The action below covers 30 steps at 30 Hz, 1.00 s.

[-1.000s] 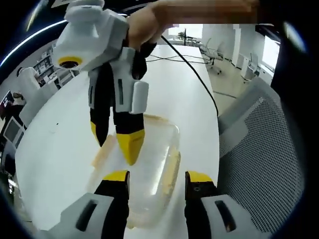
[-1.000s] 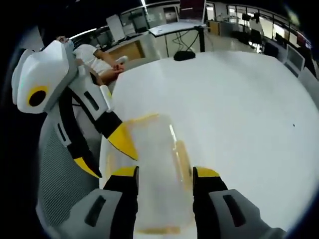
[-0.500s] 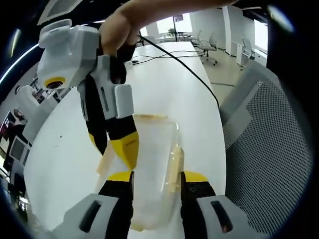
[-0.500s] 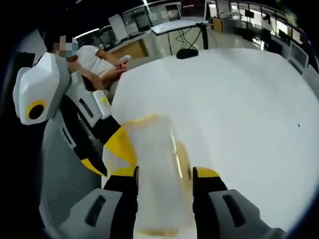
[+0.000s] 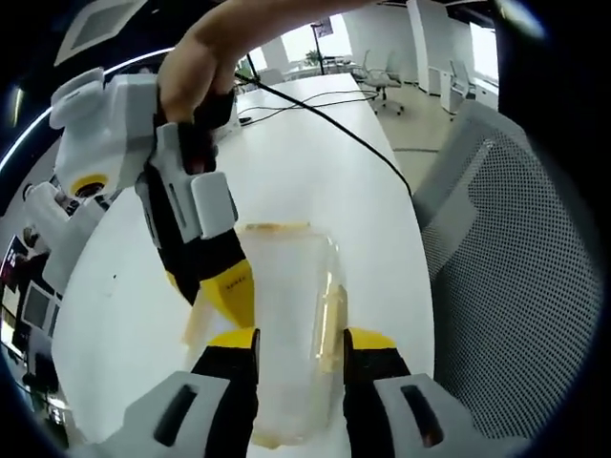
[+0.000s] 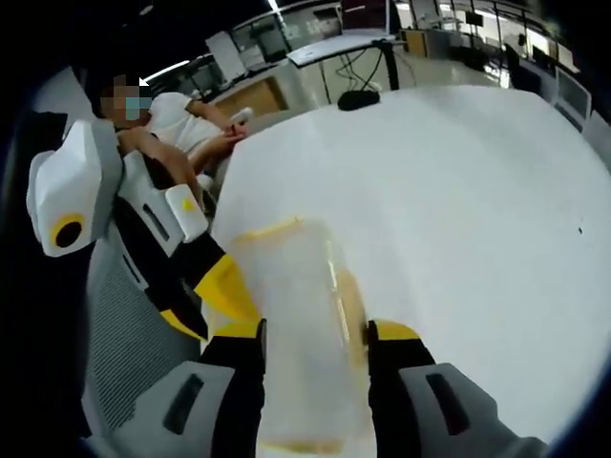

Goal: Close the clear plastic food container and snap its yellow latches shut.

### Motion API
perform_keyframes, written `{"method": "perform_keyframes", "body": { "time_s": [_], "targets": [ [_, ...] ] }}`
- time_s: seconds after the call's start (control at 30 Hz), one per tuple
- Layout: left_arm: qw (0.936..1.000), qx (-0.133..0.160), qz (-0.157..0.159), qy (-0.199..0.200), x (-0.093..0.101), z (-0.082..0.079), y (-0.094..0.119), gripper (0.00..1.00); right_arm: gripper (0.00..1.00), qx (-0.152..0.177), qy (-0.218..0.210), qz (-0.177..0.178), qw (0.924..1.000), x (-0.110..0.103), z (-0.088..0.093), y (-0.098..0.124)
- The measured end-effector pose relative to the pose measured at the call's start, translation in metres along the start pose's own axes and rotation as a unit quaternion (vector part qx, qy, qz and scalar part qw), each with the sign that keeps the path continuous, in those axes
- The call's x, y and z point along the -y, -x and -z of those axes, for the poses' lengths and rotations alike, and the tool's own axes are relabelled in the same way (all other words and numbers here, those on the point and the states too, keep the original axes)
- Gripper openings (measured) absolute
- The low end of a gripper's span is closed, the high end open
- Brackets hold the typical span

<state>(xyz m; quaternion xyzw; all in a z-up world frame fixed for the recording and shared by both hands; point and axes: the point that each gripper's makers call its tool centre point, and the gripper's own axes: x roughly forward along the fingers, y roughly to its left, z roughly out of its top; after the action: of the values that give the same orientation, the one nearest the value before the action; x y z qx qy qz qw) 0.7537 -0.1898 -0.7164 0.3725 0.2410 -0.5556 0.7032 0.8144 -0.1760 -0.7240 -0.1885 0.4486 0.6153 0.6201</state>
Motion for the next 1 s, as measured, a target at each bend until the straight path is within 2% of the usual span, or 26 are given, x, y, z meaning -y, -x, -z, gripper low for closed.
{"method": "perform_keyframes", "body": {
  "time_s": [0.27, 0.43, 0.57, 0.6, 0.63, 0.67, 0.77, 1.0],
  "targets": [
    [0.999, -0.008, -0.006, -0.043, 0.002, -0.001, -0.006, 0.27, 0.39, -0.025, 0.017, -0.014, 0.9994, 0.0, -0.001, -0.002],
    [0.9995, -0.006, -0.012, -0.03, 0.001, -0.002, -0.006, 0.26, 0.38, -0.042, 0.016, -0.027, 0.9986, 0.0, 0.0, -0.004],
    [0.9993, -0.007, -0.018, -0.031, 0.0, -0.003, -0.006, 0.23, 0.35, -0.072, 0.025, -0.034, 0.9965, -0.003, 0.001, -0.006],
    [0.9993, -0.009, -0.015, -0.033, 0.002, -0.002, -0.009, 0.23, 0.33, -0.066, 0.019, -0.043, 0.9967, -0.005, -0.002, -0.007],
    [0.9996, -0.009, -0.014, -0.022, 0.001, 0.0, -0.009, 0.22, 0.33, -0.075, 0.042, -0.054, 0.9949, -0.003, 0.001, -0.009],
    [0.9997, -0.01, -0.011, -0.019, 0.002, 0.001, -0.011, 0.22, 0.33, -0.078, 0.03, -0.05, 0.9953, -0.002, 0.001, -0.009],
    [0.9997, -0.007, -0.008, -0.021, 0.0, 0.001, -0.006, 0.23, 0.33, -0.083, 0.031, -0.05, 0.9948, -0.001, 0.001, -0.01],
    [0.9994, -0.001, -0.014, -0.032, 0.002, -0.004, -0.003, 0.24, 0.36, -0.065, 0.024, -0.043, 0.9966, -0.003, 0.001, -0.006]
  ]
}}
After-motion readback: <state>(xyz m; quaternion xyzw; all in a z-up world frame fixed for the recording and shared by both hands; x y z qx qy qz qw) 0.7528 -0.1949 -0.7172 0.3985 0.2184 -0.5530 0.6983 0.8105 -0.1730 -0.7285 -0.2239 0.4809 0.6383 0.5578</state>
